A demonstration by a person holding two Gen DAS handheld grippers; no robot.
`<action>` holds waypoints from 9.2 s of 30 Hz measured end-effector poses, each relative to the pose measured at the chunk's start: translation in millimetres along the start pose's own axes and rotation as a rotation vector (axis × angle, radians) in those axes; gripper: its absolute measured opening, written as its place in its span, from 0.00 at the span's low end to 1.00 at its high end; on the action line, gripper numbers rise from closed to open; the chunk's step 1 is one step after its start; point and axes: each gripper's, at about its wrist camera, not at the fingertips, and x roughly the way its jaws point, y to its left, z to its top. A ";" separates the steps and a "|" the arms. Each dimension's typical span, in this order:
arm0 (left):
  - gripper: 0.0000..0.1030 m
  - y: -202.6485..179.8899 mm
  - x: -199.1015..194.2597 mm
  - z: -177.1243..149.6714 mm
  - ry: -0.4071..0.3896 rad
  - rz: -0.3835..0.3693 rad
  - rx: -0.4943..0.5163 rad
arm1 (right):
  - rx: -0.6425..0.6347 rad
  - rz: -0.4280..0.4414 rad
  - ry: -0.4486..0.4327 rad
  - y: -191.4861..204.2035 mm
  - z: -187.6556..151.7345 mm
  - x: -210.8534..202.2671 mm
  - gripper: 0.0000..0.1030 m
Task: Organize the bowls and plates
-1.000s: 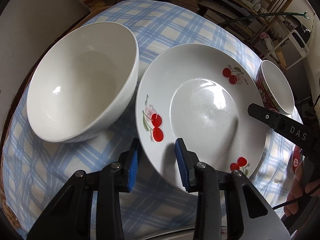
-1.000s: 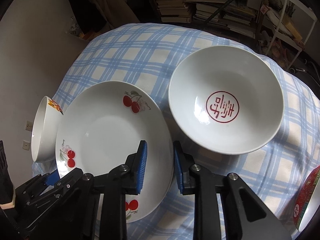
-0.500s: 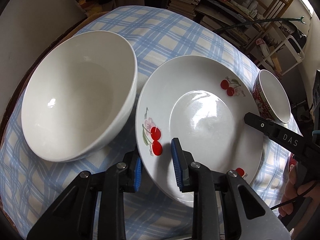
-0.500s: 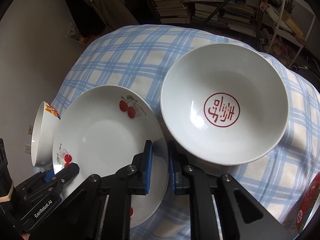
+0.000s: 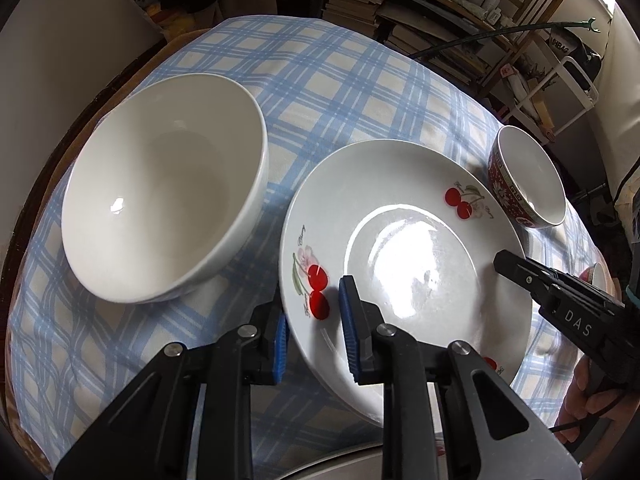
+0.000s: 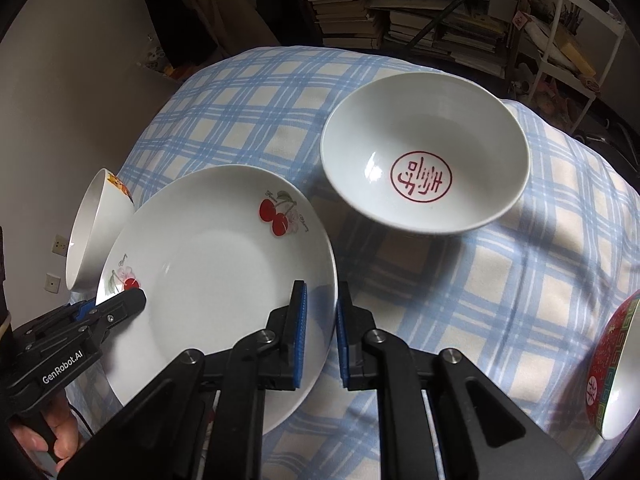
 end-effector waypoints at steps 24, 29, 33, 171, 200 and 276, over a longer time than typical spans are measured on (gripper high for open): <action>0.20 4.6 -60.3 -73.0 0.006 -0.060 0.023 | 0.043 0.040 -0.045 5.1 -74.5 -65.8 0.11; 0.20 8.3 -82.6 -95.4 -0.028 -0.046 0.026 | 0.037 0.053 -0.064 14.5 -95.2 -83.1 0.11; 0.20 15.3 -92.8 -110.4 -0.020 -0.062 0.024 | 0.040 0.057 -0.077 21.5 -111.3 -94.1 0.11; 0.86 92.3 -104.9 -45.3 -0.161 0.314 0.106 | -0.210 -0.220 -0.228 122.5 -46.4 -83.7 0.94; 0.86 144.6 -36.4 40.5 -0.119 0.270 0.075 | -0.300 -0.260 -0.193 189.7 37.8 4.2 0.95; 0.16 120.3 -40.4 -52.5 0.039 0.014 0.009 | -0.125 -0.014 -0.016 169.2 -48.5 -1.9 0.09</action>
